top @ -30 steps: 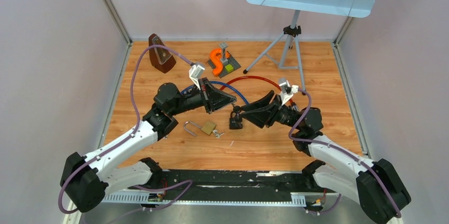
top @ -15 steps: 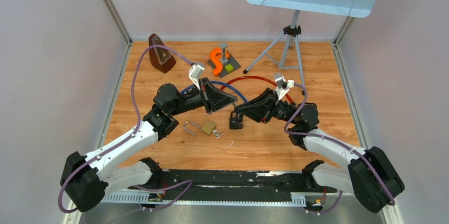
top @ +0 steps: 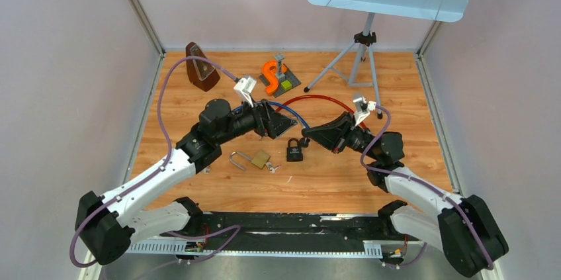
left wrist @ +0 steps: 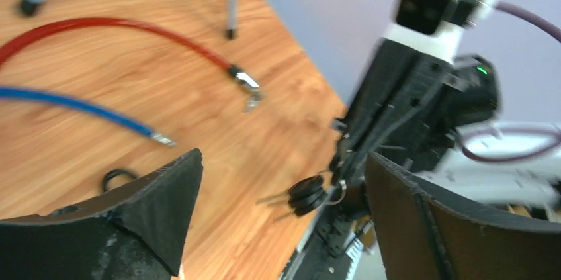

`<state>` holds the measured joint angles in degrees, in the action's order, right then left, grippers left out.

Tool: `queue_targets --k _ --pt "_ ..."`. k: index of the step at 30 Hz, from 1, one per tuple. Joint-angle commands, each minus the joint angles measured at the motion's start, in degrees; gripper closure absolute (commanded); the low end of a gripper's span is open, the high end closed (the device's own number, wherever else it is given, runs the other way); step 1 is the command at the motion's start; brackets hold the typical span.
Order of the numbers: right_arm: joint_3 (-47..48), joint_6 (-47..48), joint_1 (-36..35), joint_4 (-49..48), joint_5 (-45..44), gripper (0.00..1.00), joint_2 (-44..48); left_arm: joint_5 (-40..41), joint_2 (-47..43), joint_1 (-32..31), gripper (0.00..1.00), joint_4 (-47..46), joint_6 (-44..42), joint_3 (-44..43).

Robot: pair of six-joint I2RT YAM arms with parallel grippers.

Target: Unlock with the key

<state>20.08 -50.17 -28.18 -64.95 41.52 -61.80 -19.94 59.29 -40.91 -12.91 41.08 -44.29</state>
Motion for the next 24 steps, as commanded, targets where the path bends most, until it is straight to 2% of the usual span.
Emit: queue_targets --k 1,2,3,5,8,11,16,24 --pt "-3.20 4.40 3.18 9.72 -6.45 1.00 6.91 17.59 0.35 -0.12 0.01 23.40 -0.66 -8.79" --pt "-3.97 5.11 3.76 12.29 -7.66 1.00 8.61 21.73 0.77 0.05 0.00 26.33 1.23 -9.94" --pt "-4.48 5.80 4.23 14.19 -8.67 1.00 10.33 23.12 1.50 0.68 0.00 31.80 4.57 -11.69" --pt "-5.10 7.24 4.86 17.77 -10.30 1.00 13.82 23.48 1.91 1.93 0.00 34.47 4.52 -12.34" --pt "-5.48 9.26 5.31 21.92 -12.36 1.00 17.04 22.11 1.10 2.48 0.00 31.59 1.71 -10.39" --pt "-5.89 10.19 5.72 24.62 -14.22 1.00 18.80 22.84 2.62 2.50 0.02 31.28 4.74 -8.67" --pt "-6.74 11.11 7.02 27.76 -15.95 1.00 20.87 21.89 16.19 1.38 0.00 44.50 6.65 -18.49" --pt "-7.32 11.66 8.24 31.29 -16.95 1.00 24.89 21.45 33.42 -2.75 0.00 50.45 11.74 -27.89"
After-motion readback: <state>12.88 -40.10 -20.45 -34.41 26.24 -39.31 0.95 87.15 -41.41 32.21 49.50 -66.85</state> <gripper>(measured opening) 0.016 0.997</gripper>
